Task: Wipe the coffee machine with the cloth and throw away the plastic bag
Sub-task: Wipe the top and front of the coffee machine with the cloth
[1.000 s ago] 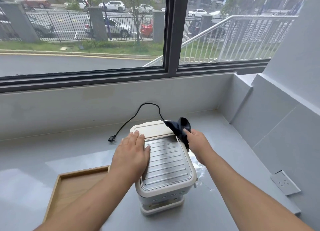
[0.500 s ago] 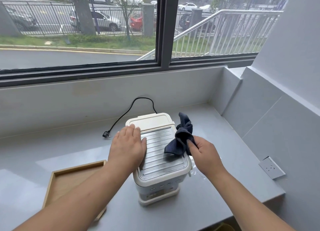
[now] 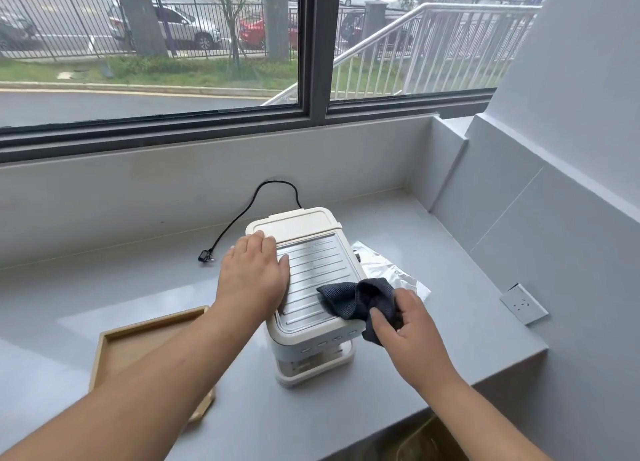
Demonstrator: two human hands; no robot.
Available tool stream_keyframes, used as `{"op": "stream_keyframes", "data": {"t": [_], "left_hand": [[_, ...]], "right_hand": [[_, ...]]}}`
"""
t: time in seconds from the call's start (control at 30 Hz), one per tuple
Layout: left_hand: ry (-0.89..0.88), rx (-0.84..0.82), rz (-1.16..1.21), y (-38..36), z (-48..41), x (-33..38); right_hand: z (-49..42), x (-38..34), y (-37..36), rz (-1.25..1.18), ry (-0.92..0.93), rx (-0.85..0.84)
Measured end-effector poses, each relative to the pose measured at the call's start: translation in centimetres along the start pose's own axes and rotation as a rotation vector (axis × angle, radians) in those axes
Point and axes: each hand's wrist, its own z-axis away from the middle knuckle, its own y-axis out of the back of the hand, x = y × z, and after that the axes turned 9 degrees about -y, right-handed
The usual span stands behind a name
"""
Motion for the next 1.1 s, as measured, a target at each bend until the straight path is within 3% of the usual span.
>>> {"op": "stream_keyframes", "data": {"t": [0.27,0.63,0.87,1.0,1.1], "left_hand": [[-0.054,0.070,0.048,-0.2,0.8,-0.6],[-0.158,0.170,0.486,-0.7,7.5,-3.8],[0.195,-0.025,1.003,-1.7,9.4,-6.9],[0.320,-0.043,1.258,-0.7,9.8,-7.5],[0.339,-0.142,1.453,-0.4,9.8,-7.4]], "right_hand": [[4.7,-0.6,-5.3,0.458,0.337,0.022],[7.3,-3.9,-11.4,0.508,0.516,-0.090],[6.9,-8.5,-15.8,0.438,0.325,-0.215],[4.2,-11.6,-17.4,0.356,0.236,-0.214],[2.3,-13.7,-17.8,0.327,0.069,-0.281]]}}
